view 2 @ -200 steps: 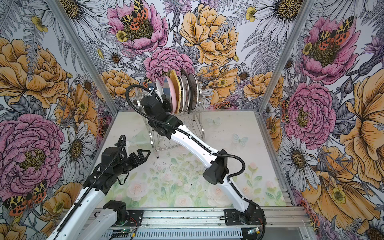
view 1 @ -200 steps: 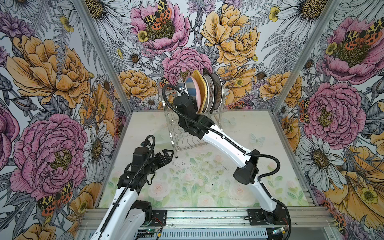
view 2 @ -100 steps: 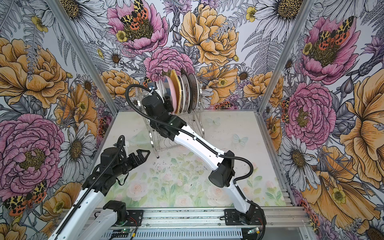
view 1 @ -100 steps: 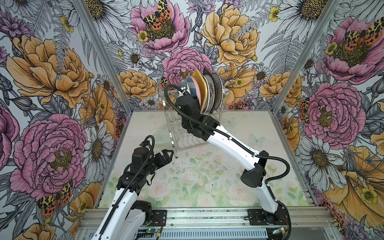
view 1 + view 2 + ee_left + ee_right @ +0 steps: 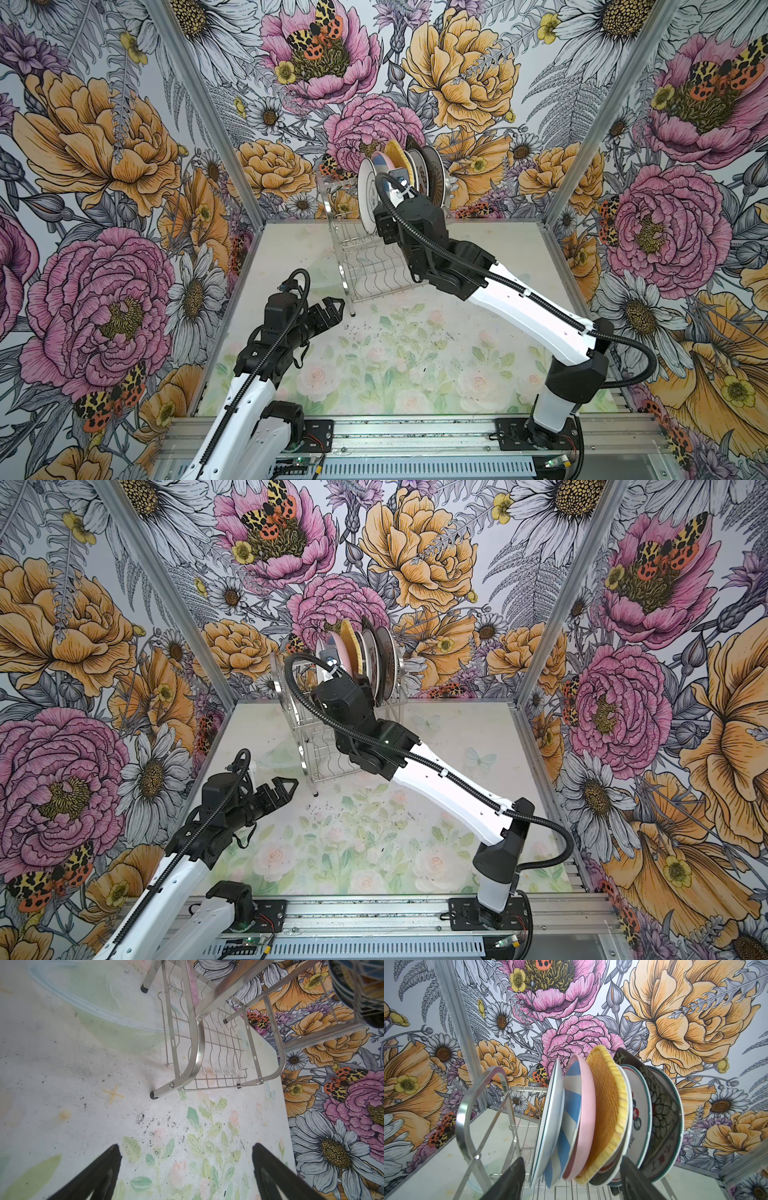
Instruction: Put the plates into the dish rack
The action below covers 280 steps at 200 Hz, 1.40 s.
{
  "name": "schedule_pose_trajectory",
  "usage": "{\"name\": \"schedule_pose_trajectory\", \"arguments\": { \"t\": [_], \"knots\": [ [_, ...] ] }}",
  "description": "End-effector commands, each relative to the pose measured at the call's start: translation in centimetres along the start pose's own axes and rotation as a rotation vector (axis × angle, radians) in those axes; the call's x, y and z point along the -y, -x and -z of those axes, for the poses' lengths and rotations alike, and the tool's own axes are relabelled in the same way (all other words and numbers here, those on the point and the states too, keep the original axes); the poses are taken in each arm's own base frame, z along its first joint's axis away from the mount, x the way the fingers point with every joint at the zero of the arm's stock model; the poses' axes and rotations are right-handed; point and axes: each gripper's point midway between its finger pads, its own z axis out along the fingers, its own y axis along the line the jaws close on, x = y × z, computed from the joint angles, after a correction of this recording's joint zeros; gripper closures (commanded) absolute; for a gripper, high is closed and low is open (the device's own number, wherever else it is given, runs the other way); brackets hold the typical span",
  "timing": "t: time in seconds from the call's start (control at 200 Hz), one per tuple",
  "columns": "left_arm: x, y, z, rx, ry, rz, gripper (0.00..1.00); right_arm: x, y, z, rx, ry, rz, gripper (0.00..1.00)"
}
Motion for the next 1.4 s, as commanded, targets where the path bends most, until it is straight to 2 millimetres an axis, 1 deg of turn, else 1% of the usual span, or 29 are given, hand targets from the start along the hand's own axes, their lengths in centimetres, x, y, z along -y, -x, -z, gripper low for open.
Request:
{"name": "schedule_pose_trajectory", "arguments": {
  "t": [0.0, 0.055, 0.065, 0.12, 0.27, 0.295, 0.305, 0.315, 0.375, 0.4, 0.51, 0.59, 0.651, 0.676, 0.901, 0.951, 0.996, 1.076, 1.136, 1.256, 1.341, 1.396],
  "knots": [
    [-0.2, 2.2, 0.7, 0.084, 0.051, -0.062, 0.01, 0.5, -1.7, 1.5, -0.039, 0.063, -0.036, 0.25],
    [-0.6, 2.6, 0.8, 0.108, 0.075, -0.078, 0.01, 1.2, -3.2, 1.8, -0.073, 0.076, -0.048, 0.24],
    [-0.7, 2.7, 0.8, 0.114, 0.079, -0.081, 0.01, 1.5, -3.2, 1.9, -0.074, 0.080, -0.054, 0.24],
    [-1.0, 3.2, 0.9, 0.141, 0.096, -0.099, 0.01, 2.2, -4.8, 2.0, -0.111, 0.115, -0.080, 0.23],
    [-1.8, 4.4, 0.7, 0.214, 0.143, -0.135, 0.01, 5.0, -9.9, 1.2, -0.221, 0.140, -0.139, 0.22],
    [-2.0, 4.6, 0.7, 0.226, 0.152, -0.141, 0.01, 4.9, -10.8, 1.3, -0.239, 0.151, -0.136, 0.22],
    [-2.0, 4.7, 0.7, 0.231, 0.155, -0.143, 0.01, 5.7, -11.1, 0.9, -0.245, 0.134, -0.140, 0.22],
    [-2.1, 4.8, 0.7, 0.236, 0.157, -0.146, 0.01, 6.1, -11.5, 0.8, -0.252, 0.128, -0.141, 0.22],
    [-2.5, 5.4, 0.7, 0.271, 0.181, -0.161, 0.01, 7.2, -13.2, 0.5, -0.285, 0.114, -0.141, 0.21],
    [-2.6, 5.6, 0.6, 0.281, 0.189, -0.172, 0.01, 7.6, -14.3, 0.4, -0.306, 0.110, -0.137, 0.21],
    [-3.4, 6.5, 0.6, 0.332, 0.244, -0.214, 0.01, 10.2, -17.1, 0.3, -0.346, 0.073, -0.128, 0.19],
    [-4.0, 7.2, 0.7, 0.371, 0.278, -0.236, 0.01, 12.6, -18.9, 0.1, -0.364, 0.034, -0.136, 0.18],
    [-4.0, 7.6, 0.6, 0.389, 0.276, -0.246, 0.01, 14.6, -20.2, 0.0, -0.373, 0.001, -0.144, 0.16],
    [-4.5, 8.1, 0.9, 0.415, 0.306, -0.246, 0.01, 15.6, -20.8, -0.1, -0.374, -0.016, -0.146, 0.16],
    [-4.9, 9.8, 0.5, 0.467, 0.343, -0.312, 0.01, 23.8, -25.9, -0.7, -0.398, -0.161, -0.155, 0.06],
    [-5.2, 10.1, 0.4, 0.479, 0.354, -0.323, 0.01, 25.3, -27.0, -0.8, -0.409, -0.188, -0.162, 0.05],
    [-5.6, 10.4, 0.2, 0.489, 0.361, -0.330, 0.01, 26.8, -28.1, -0.8, -0.414, -0.215, -0.202, 0.04],
    [-6.3, 10.9, 0.0, 0.505, 0.371, -0.332, 0.01, 28.8, -29.2, -0.8, -0.393, -0.277, -0.204, 0.04],
    [-6.7, 11.2, -0.1, 0.527, 0.370, -0.334, 0.01, 30.0, -30.0, -0.7, -0.367, -0.318, -0.192, 0.03],
    [-7.5, 11.4, -0.4, 0.547, 0.378, -0.355, 0.01, 31.6, -32.6, -0.4, -0.333, -0.369, -0.195, 0.01],
    [-8.3, 11.7, -0.7, 0.546, 0.401, -0.357, 0.01, 32.0, -34.0, -0.2, -0.311, -0.388, -0.185, 0.01],
    [-8.8, 12.0, -0.8, 0.552, 0.413, -0.357, 0.01, 32.1, -34.6, -0.2, -0.290, -0.395, -0.179, 0.01]
  ]
}}
